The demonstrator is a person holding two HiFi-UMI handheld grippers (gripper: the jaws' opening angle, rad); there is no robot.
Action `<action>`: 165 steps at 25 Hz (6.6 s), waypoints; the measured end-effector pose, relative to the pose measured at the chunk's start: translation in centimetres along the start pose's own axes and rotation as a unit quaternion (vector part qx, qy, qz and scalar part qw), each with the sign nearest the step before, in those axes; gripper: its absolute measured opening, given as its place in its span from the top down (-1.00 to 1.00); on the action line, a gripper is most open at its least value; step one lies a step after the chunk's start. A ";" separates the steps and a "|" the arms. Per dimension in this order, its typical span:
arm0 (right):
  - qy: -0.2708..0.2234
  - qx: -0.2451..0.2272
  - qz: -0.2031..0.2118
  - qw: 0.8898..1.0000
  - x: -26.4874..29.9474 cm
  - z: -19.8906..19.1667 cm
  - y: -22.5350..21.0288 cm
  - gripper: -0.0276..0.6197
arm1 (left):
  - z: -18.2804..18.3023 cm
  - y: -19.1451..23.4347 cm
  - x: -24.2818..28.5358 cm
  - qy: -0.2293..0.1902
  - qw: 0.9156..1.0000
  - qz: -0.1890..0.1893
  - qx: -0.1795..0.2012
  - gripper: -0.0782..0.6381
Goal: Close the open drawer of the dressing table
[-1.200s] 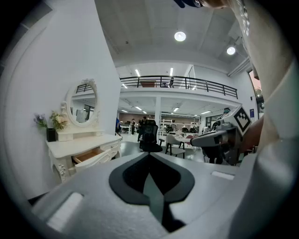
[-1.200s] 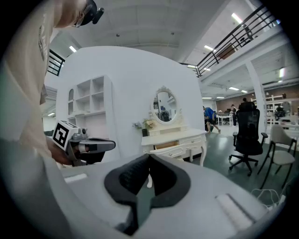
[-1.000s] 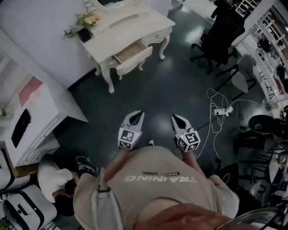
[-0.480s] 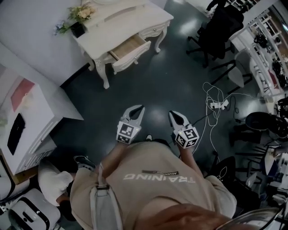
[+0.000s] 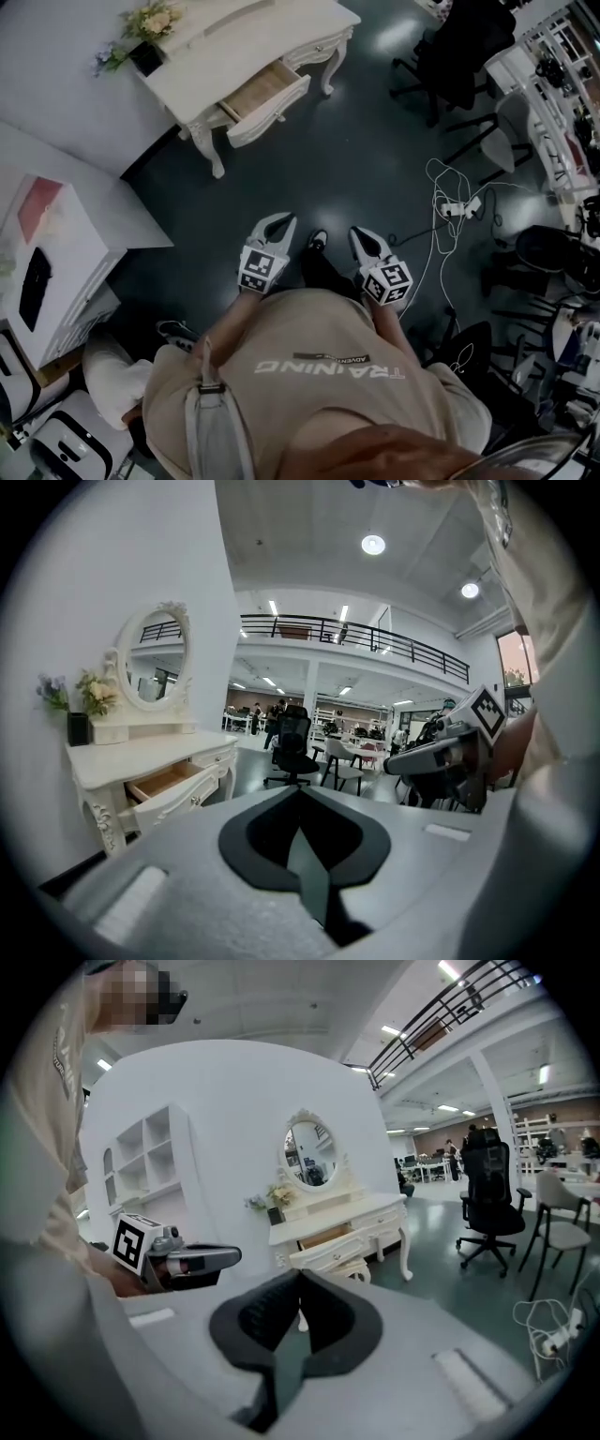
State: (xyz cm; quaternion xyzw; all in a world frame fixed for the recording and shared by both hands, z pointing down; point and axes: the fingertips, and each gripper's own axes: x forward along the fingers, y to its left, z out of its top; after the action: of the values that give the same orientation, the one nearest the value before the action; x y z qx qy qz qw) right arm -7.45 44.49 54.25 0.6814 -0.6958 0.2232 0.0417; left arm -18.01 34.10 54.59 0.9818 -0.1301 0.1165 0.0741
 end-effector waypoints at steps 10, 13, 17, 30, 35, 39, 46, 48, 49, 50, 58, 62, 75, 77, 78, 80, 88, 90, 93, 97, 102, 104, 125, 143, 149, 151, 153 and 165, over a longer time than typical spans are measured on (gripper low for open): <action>-0.014 -0.033 0.098 0.995 9.5 5.7 -9.3 0.90 | 5.0 4.5 10.4 0.037 0.997 0.044 0.054 0.78; 0.000 -0.006 0.120 0.993 11.3 6.2 -13.3 0.91 | 5.7 5.9 13.7 0.045 0.995 0.078 0.042 0.78; 0.010 -0.017 0.134 0.991 13.6 6.8 -18.1 0.90 | 6.8 7.7 17.6 0.048 0.991 0.123 0.012 0.78; 0.050 -0.008 0.165 0.985 22.0 7.2 -20.8 0.91 | 5.2 12.2 23.6 0.069 0.990 0.117 -0.024 0.78; 0.056 -0.032 0.153 0.986 23.5 9.9 -19.5 0.90 | 4.3 16.3 23.8 0.064 0.991 0.113 -0.035 0.78; 0.046 -0.040 0.135 0.989 26.7 14.8 -19.9 0.90 | 6.4 20.8 25.6 0.040 0.993 0.109 -0.034 0.78; 0.045 -0.034 0.144 0.988 34.7 19.4 -18.8 0.90 | 6.0 27.7 26.8 0.014 0.993 0.109 -0.049 0.78; 0.060 -0.007 0.146 0.988 36.2 18.4 -17.7 0.91 | 4.6 29.5 26.1 0.015 0.989 0.124 -0.075 0.78; 0.071 0.003 0.148 0.986 36.7 17.6 -17.2 0.90 | 3.9 30.1 25.8 0.013 0.987 0.131 -0.090 0.78; 0.083 0.007 0.153 0.985 37.3 16.9 -16.7 0.90 | 3.3 30.6 25.7 0.010 0.985 0.137 -0.102 0.78; 0.141 -0.025 0.194 0.971 41.6 17.1 -16.0 0.90 | 1.8 33.2 26.0 0.004 0.972 0.182 -0.149 0.78; 0.159 -0.023 0.223 0.962 44.6 15.7 -15.4 0.90 | 0.5 35.0 25.0 0.020 0.967 0.211 -0.143 0.78; 0.177 -0.131 0.357 0.908 57.1 19.3 -19.3 0.90 | 3.2 42.3 30.8 0.114 0.943 0.280 -0.138 0.78; 0.188 -0.143 0.368 0.899 59.6 19.2 -21.1 0.90 | 4.7 44.1 32.8 0.099 0.936 0.295 -0.167 0.78; 0.193 -0.146 0.373 0.896 60.8 19.2 -22.0 0.90 | 5.4 44.9 33.7 0.092 0.931 0.303 -0.184 0.78; 0.202 -0.148 0.384 0.889 62.9 19.4 -23.1 0.91 | 6.3 46.0 35.0 0.093 0.923 0.315 -0.198 0.78; 0.266 -0.185 0.447 0.834 68.0 17.5 -25.4 0.90 | 2.4 48.1 35.2 0.113 0.872 0.366 -0.306 0.78; 0.288 -0.188 0.458 0.820 67.9 16.1 -25.6 0.90 | 0.1 47.6 33.8 0.129 0.854 0.382 -0.328 0.78; 0.312 -0.189 0.465 0.807 66.7 14.3 -25.7 0.90 | -3.4 45.2 32.1 0.154 0.840 0.379 -0.357 0.78; 0.320 -0.208 0.469 0.796 65.1 11.7 -25.7 0.90 | -6.7 42.0 31.0 0.164 0.838 0.350 -0.386 0.78; 0.368 -0.189 0.473 0.778 61.1 9.1 -26.4 0.90 | -9.4 37.3 31.2 0.215 0.861 0.258 -0.381 0.78; 0.397 -0.181 0.455 0.776 59.9 7.3 -27.0 0.90 | -10.9 36.3 30.7 0.240 0.863 0.230 -0.381 0.78; 0.528 -0.082 0.357 0.767 62.3 0.4 -25.7 0.90 | -15.7 40.9 28.0 0.219 0.841 0.172 -0.464 0.78; 0.463 -0.054 0.269 0.843 72.4 5.3 -23.8 0.90 | -14.5 49.3 27.8 0.220 0.841 0.172 -0.463 0.78; 0.444 -0.050 0.240 0.862 75.5 7.0 -23.7 0.90 | -13.6 52.5 27.4 0.216 0.846 0.184 -0.451 0.78; 0.434 -0.049 0.233 0.869 76.6 7.5 -23.8 0.90 | -13.6 53.2 27.3 0.215 0.845 0.187 -0.452 0.78; 0.422 -0.051 0.227 0.876 77.5 7.9 -24.0 0.90 | -13.7 53.8 27.2 0.216 0.844 0.195 -0.452 0.78; 0.412 -0.108 0.301 0.853 73.9 6.1 -24.1 0.90 | -11.6 53.2 27.5 0.191 0.851 0.230 -0.432 0.78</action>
State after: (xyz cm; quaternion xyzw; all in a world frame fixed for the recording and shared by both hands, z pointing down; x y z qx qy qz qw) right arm 12.32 -25.75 81.67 0.2756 -0.8059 0.4085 0.3281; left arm -9.09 -21.19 78.68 0.7512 -0.3730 0.2473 0.4852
